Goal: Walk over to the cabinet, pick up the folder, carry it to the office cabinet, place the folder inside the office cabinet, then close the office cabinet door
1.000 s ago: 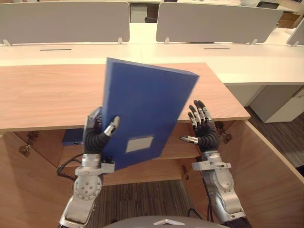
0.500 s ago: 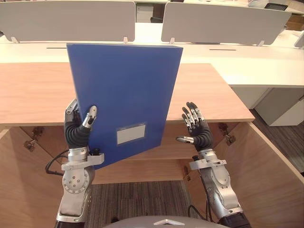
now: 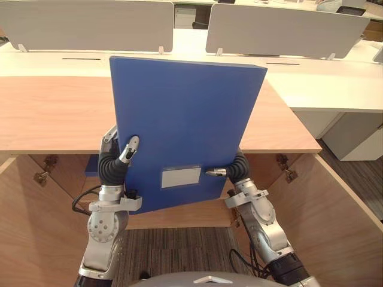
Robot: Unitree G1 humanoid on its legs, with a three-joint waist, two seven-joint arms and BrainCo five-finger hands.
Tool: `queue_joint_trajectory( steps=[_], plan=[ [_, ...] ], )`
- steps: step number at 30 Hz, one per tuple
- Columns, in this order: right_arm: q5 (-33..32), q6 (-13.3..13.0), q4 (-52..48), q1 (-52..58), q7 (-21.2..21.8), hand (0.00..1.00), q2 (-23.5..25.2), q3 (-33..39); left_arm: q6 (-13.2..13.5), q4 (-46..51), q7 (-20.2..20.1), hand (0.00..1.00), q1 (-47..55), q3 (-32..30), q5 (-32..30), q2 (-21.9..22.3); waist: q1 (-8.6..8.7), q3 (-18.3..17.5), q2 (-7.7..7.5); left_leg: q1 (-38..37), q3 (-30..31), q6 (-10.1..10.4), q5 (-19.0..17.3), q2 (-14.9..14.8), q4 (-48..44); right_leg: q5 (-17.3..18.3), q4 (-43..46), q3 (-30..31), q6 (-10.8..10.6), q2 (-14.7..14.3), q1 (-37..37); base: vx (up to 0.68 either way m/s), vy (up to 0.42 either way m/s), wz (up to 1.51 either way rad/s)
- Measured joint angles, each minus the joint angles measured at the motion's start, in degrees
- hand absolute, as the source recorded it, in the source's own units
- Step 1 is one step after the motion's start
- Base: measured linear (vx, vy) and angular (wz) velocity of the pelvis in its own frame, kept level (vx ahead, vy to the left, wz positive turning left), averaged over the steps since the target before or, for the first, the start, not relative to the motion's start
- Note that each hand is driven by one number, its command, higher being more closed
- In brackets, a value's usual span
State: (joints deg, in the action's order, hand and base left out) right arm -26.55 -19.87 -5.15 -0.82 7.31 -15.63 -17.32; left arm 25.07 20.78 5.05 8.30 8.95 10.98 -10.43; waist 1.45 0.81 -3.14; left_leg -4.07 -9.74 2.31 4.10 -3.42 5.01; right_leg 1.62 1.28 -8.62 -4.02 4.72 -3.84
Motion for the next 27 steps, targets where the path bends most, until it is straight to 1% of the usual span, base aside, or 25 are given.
queue_joint_trajectory(
  steps=[2,3,6,9,12,16,20,21,27],
  plan=[
    [0.0,0.0,0.0,-0.2,0.0,0.0,-1.2,-0.8,0.0,0.0,0.0,1.0,-0.2,0.1,0.2,-0.9,-0.06,0.0,-0.03,0.1,0.0,0.0,0.2,0.0,0.0,-0.1,-0.2,0.1,0.1,0.0,0.2,-0.06,0.003,-0.01],
    [0.0,0.1,0.0,-0.2,0.0,1.0,-1.4,-0.9,0.1,0.0,-0.1,1.0,-0.2,0.2,0.2,-1.1,-0.08,0.0,-0.05,0.2,0.0,0.0,0.2,0.0,0.0,-0.1,-0.3,0.1,0.2,0.0,0.3,-0.05,0.004,-0.01],
    [0.0,0.2,0.0,-0.4,0.0,1.0,-2.7,-2.2,0.3,0.0,-0.1,1.0,-0.3,0.5,0.2,-2.0,-0.09,-0.2,-0.19,0.8,0.0,-0.1,0.5,0.0,0.0,-0.3,-0.6,0.2,0.2,0.0,0.9,-0.03,0.003,-0.01],
    [0.0,1.1,0.0,-1.3,0.2,1.0,-4.7,-3.5,0.4,0.0,-0.1,1.0,-0.4,1.0,1.0,-3.3,-0.15,-0.3,-0.32,1.1,-0.1,-0.1,0.7,0.0,0.0,-1.0,-0.8,0.3,-0.1,0.0,1.0,0.0,0.0,0.0],
    [-0.1,1.4,0.0,-2.6,0.2,1.0,-5.8,-4.2,0.6,0.0,-0.1,1.0,-1.0,1.1,1.8,-4.3,-0.18,-0.3,-0.35,1.1,-0.1,-0.1,0.8,0.0,0.0,-1.2,-0.8,0.3,-0.1,-0.1,1.0,0.0,0.0,0.0],
    [-0.3,1.4,0.0,-2.9,0.2,1.0,-5.9,-4.5,1.1,0.0,0.1,1.0,-1.0,1.3,1.9,-5.4,-0.32,-0.5,-0.47,1.2,-0.1,-0.1,1.0,0.0,0.0,-1.2,-0.8,0.3,0.0,-0.1,1.1,-0.01,0.001,0.0],
    [-0.4,1.4,0.0,-3.0,0.2,1.0,-5.6,-4.6,1.2,-0.7,1.0,1.0,-1.0,1.4,1.9,-5.3,-0.33,-1.3,-0.88,2.0,-0.1,-0.2,1.3,0.0,0.0,-1.5,-0.8,0.4,0.2,-0.1,1.9,-0.01,0.002,0.0],
    [-0.4,1.4,0.0,-3.0,0.2,1.0,-5.5,-4.6,1.3,-1.2,1.3,0.0,-1.0,1.4,1.9,-5.3,-0.32,-1.5,-1.0,2.0,-0.1,-0.2,1.4,0.0,0.0,-1.5,-0.8,0.4,0.3,-0.1,1.9,0.0,0.0,0.0],
    [-0.2,1.4,-0.3,-3.0,0.0,1.0,-4.5,-4.1,1.4,-1.4,2.9,0.0,-1.0,1.3,1.1,-5.1,-0.36,-1.7,-1.17,1.9,-0.1,-0.2,1.6,0.0,0.0,-1.3,-0.9,0.6,0.1,-0.1,2.0,-0.03,0.005,0.0]
  ],
)
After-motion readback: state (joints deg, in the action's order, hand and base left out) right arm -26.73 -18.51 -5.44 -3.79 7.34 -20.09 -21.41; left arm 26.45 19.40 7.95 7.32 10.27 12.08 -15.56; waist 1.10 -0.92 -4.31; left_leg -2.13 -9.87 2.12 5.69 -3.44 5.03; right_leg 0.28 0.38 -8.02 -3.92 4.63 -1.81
